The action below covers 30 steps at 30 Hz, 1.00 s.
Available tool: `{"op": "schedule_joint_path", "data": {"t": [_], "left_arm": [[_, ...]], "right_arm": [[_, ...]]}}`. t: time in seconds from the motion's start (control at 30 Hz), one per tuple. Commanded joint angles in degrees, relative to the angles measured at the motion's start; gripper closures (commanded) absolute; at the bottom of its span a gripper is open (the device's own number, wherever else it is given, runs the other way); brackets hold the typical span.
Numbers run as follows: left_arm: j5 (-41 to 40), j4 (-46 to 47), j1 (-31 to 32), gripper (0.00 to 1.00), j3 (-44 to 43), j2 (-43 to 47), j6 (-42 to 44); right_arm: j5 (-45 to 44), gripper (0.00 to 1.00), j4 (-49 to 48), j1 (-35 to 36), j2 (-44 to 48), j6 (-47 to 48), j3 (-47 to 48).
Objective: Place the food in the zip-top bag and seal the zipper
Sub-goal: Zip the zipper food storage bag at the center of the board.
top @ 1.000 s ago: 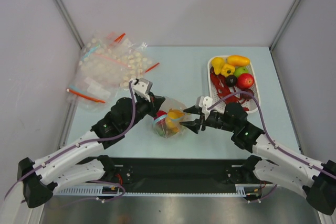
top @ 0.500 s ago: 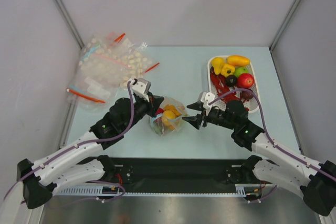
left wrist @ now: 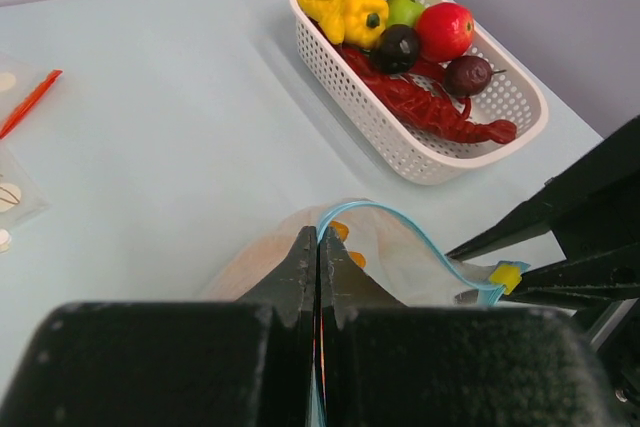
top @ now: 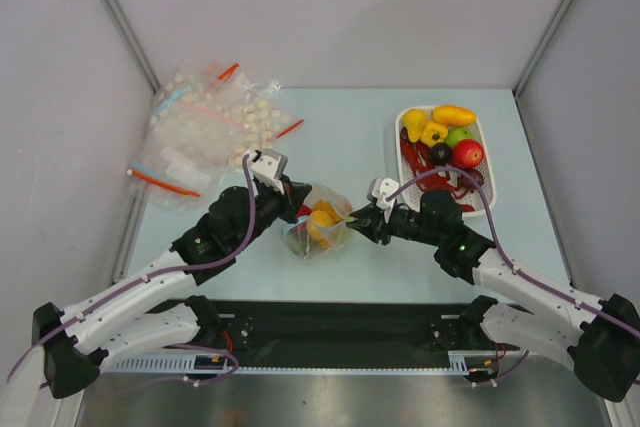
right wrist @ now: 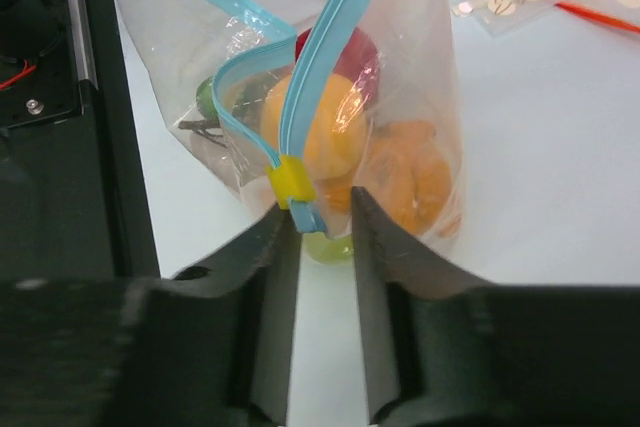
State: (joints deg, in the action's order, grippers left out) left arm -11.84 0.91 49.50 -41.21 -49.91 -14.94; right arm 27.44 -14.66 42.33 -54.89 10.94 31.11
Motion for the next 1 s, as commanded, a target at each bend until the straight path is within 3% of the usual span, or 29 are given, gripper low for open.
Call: {"op": "schedule_joint_path", "data": {"t": [0.0,0.1,0.23,0.33,0.37,0.4,0.47,0.57,0.7,0.97], "left_arm": [[1.8,2.3,0.1,0.99,-1.0,0.3,0.0],[5.0,3.0,0.1,0.99,-1.2,0.0,-0.4],[5.5,2.4,0.1,0.95,-1.6,-0.5,-0.6],[7.5,2.3,0.1,0.67,-2.1,-0.5,-0.5],[8.2,2.3,0.1,0.48,-2.2,-0.2,-0.5],[8.6,2.4,0.1,0.39,-2.0,0.1,-0.4],[9.5,3.4,0.1,0.24,-1.4,0.9,-0.2],[10.3,6.2,0.1,0.12,0.7,3.5,-0.1],[13.3,9.1,0.1,0.06,3.1,6.3,0.5],[22.6,11.9,0.2,0.06,2.6,3.5,2.8]], "right_arm": [[0.2,0.74,-0.1,1.6,1.6,0.7,3.4],[0.2,1.0,1.3,2.8,2.9,0.8,4.0],[0.4,1.0,1.6,3.2,4.1,-0.5,4.5],[0.2,1.0,1.2,3.2,5.1,-1.8,4.4],[-0.4,1.0,0.7,3.2,5.3,-3.0,4.3],[-0.5,1.0,0.5,3.1,5.4,-3.6,4.2],[-1.1,1.0,0.1,2.8,5.1,-5.6,4.6],[1.4,1.0,0.4,1.6,3.5,-7.4,5.7],[4.4,1.0,1.4,-1.1,2.1,-10.7,7.2],[7.6,1.0,3.8,-1.2,3.2,-10.7,8.4]]}}
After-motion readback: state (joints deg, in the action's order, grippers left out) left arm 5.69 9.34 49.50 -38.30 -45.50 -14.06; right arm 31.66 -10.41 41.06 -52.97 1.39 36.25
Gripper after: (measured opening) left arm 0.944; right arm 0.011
